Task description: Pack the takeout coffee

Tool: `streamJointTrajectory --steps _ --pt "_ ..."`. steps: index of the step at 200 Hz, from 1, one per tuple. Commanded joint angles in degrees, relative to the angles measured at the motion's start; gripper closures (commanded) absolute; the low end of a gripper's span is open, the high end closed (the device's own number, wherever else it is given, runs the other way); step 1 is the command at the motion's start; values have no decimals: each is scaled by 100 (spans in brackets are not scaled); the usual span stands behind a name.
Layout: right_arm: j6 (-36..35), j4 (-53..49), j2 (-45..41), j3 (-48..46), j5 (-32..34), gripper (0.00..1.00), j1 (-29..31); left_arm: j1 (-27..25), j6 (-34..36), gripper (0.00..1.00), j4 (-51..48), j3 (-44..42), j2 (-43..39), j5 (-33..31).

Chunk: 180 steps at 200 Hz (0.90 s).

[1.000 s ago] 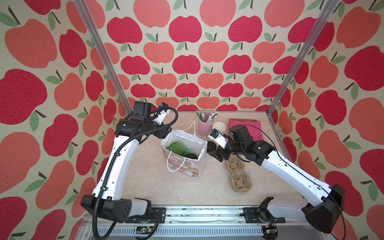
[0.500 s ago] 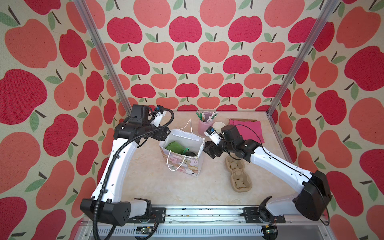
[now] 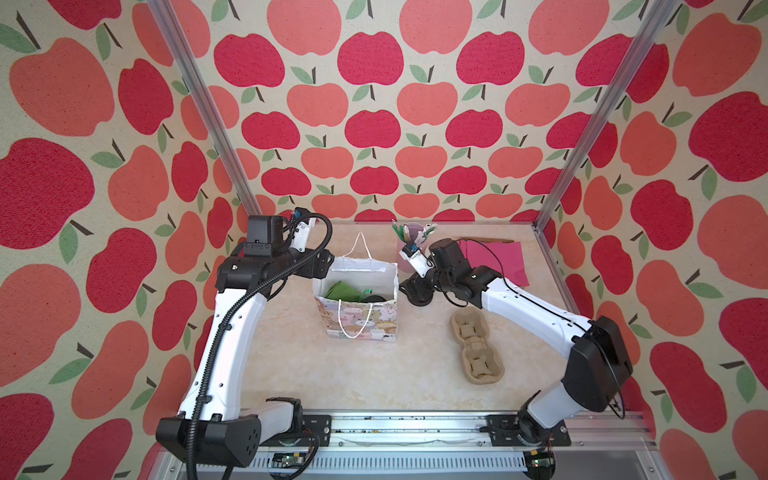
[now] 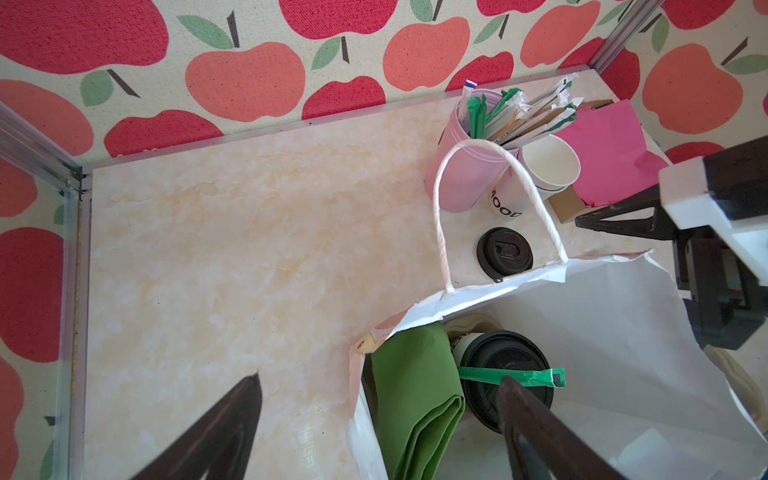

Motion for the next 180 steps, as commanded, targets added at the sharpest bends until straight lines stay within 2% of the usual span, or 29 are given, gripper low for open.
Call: streamJointTrajectory --steps 1,48,79,104,129,180 --pt "198 37 170 279 -132 11 -48 139 -295 6 381 -157 -164 79" --pt "290 14 45 173 43 10 -165 609 -640 3 939 -484 -363 121" --pt "416 275 -501 -275 334 9 -385 1208 -1083 1 1547 -804 -461 124" --pt "483 699 -1138 -842 634 9 -615 1815 -1590 1 2358 -1471 -617 229" --pt "723 1293 -1855 -1660 831 8 -1033 2239 -2109 1 3161 -2246 -622 187" --pt "980 1889 -2893 -3118 891 8 -2256 2342 -2581 1 4659 -3661 -181 -340"
